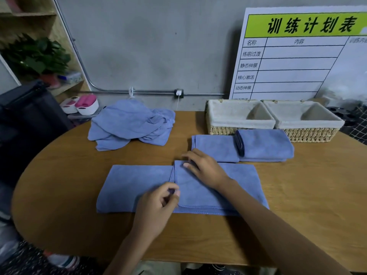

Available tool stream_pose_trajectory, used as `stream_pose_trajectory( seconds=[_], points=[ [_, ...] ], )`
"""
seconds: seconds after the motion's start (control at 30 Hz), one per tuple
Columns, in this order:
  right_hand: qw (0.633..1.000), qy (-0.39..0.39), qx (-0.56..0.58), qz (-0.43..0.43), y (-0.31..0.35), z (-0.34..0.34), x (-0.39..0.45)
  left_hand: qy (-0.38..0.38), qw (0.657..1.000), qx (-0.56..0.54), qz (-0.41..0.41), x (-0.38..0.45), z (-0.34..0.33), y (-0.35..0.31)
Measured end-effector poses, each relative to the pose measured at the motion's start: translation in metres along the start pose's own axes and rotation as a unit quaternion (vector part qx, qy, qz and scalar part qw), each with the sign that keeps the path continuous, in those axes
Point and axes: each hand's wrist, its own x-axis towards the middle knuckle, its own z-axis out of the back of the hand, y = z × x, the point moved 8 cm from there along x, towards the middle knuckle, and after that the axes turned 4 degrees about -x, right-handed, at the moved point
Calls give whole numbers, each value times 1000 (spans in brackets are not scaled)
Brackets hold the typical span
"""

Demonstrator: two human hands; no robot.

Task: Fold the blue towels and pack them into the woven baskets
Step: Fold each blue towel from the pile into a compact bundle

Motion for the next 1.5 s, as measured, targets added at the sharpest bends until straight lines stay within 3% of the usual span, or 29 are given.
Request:
stream_pose_trajectory(
  seconds=[0.17,0.47,0.63,0.87,1.2,1.5],
  points=[
    [1000,2,11,-8,-1,4,4,-51,992,108,31,10,4,2],
    [989,14,115,-90,-12,5,18,29,971,203,122,29,-12,15],
    [977,36,192,-87,-4,21,24,10,971,213,104,37,-10,10],
    [956,58,274,-84,-1,27,24,-49,998,-10,45,40,-11,-3],
    [955,-49,290,-35,36,46,57,-98,989,-108,38,33,25,-25],
    [955,-38,295,-9,114,5,122,-149,980,-114,70,30,128,0]
  ],
)
